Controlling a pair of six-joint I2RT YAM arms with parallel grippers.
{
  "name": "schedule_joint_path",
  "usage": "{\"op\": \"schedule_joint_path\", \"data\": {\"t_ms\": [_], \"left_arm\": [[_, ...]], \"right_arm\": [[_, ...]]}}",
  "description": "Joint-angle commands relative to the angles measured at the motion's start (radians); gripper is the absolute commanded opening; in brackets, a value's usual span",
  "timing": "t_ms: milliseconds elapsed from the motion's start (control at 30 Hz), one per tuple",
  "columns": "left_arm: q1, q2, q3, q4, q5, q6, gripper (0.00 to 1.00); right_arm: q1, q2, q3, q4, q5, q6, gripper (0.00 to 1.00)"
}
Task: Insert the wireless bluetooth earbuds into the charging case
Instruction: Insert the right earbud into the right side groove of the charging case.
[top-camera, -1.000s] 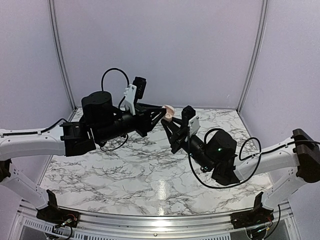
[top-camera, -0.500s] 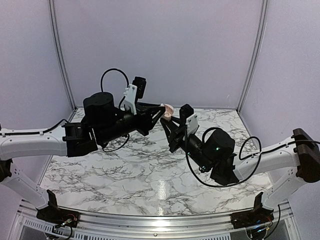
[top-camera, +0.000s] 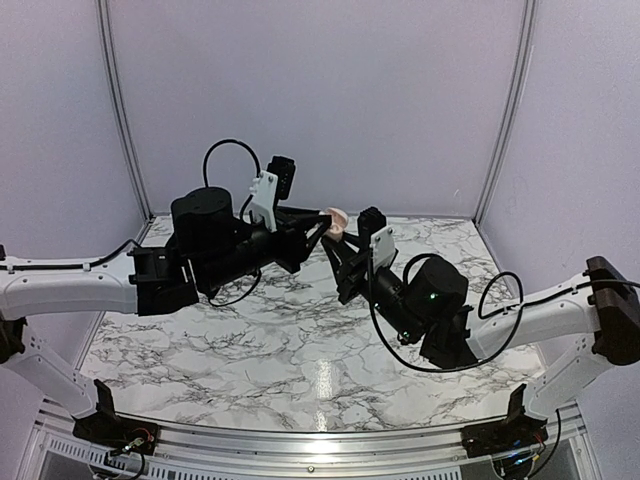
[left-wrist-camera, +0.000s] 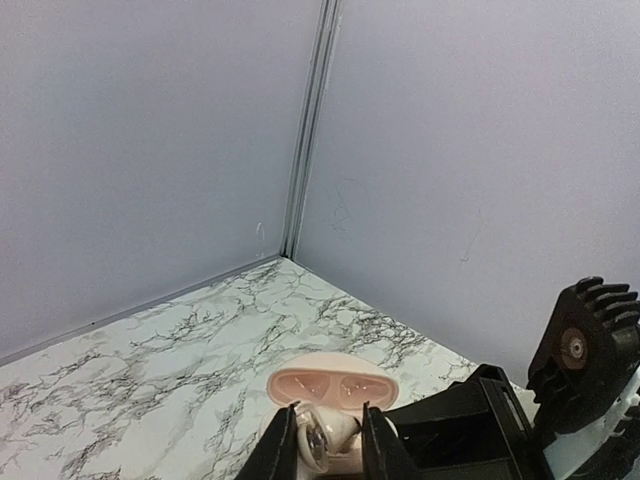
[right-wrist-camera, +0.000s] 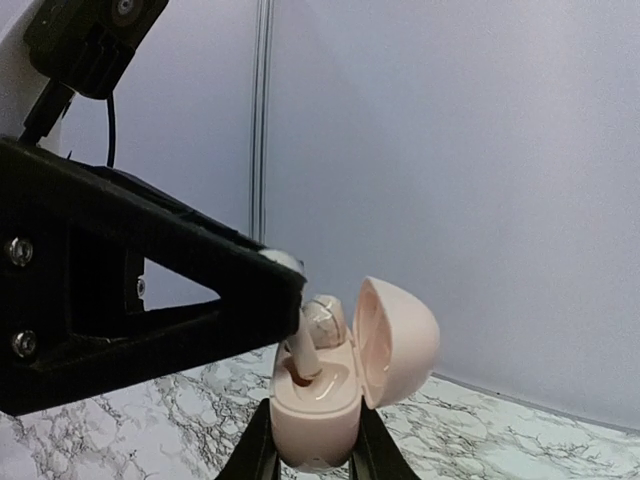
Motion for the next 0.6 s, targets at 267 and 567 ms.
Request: {"op": "schedule_joint_path", "data": {"t_ms": [267,567], "left_arm": [[-0.027,0.059,0.039,-0.03,-0.072,0.053,0.25],[-0.034,0.054,0.067,-0.07,-0.087,0.077,0.2]], "right_arm": [[0.013,0.021,0.062,-0.008,0.024,0.005,0.0],[0.013,0.047,0.069,-0.03,0.039,0.01,0.0]]}}
